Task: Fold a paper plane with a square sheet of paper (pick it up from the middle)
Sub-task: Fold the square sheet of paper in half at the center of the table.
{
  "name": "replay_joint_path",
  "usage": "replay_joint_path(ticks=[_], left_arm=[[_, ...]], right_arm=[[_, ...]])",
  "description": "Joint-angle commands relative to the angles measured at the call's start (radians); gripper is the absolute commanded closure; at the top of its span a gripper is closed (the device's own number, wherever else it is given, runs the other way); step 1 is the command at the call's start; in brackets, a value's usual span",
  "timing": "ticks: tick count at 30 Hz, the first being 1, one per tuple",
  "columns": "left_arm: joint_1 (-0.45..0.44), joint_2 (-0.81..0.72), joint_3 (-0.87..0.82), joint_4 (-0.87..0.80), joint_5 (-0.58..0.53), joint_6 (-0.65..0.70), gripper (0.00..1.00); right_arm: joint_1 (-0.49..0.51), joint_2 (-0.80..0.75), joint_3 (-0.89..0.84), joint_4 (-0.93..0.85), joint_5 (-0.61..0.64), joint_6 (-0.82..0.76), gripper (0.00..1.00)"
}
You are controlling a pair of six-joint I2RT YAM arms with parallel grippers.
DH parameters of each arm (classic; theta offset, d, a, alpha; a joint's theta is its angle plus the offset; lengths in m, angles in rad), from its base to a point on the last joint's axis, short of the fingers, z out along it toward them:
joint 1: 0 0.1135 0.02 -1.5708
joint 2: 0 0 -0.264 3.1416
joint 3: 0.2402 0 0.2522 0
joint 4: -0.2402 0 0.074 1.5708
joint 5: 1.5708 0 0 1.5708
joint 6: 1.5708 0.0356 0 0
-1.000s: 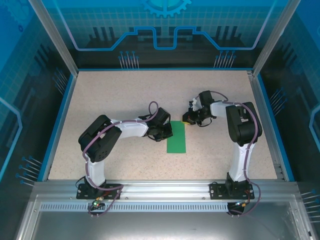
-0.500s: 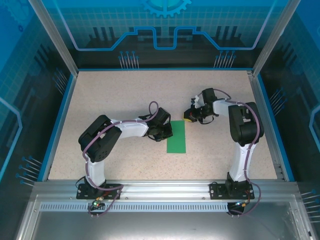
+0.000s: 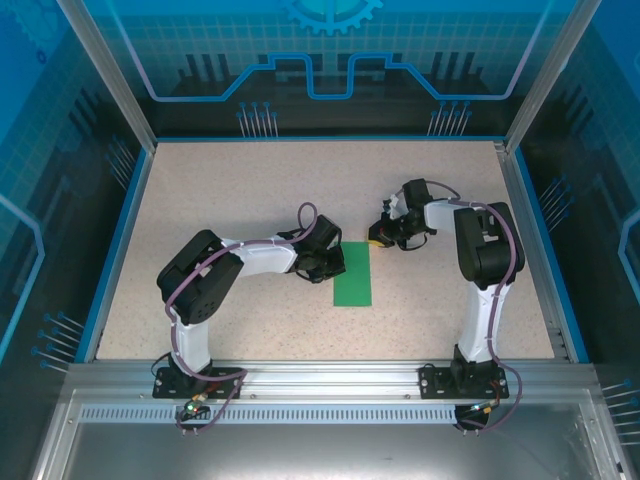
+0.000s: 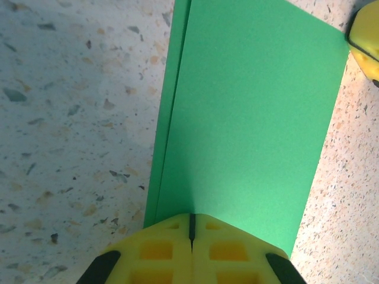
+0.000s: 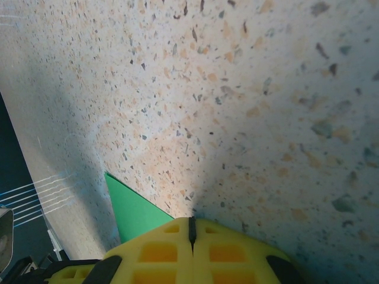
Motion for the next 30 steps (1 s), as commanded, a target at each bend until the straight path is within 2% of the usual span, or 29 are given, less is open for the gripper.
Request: replay_joint_path(ticks=[1, 8, 23, 30], left_arm=[[-0.009, 0.036, -0.033, -0.161, -0.040, 0.027, 1.00], [-0.009, 0.036, -0.033, -0.160, -0.041, 0.029, 1.00], [-0.009, 0.035, -0.040, -0.155, -0.039, 0.026, 1.00], [-0.010, 0.031, -0.045, -0.151, -0.041, 0.026, 1.00]], right_arm=[[0.001, -0.011, 0.001, -0.055, 0.037, -0.010, 1.00], [0.005, -0.083, 0.001, -0.039, -0.040, 0.003, 1.00], [0.036, 0.021, 0.010, -0.058, 0.028, -0.007, 1.00], [0.021, -0.088, 0.002, -0.080, -0.026, -0.018, 1.00]])
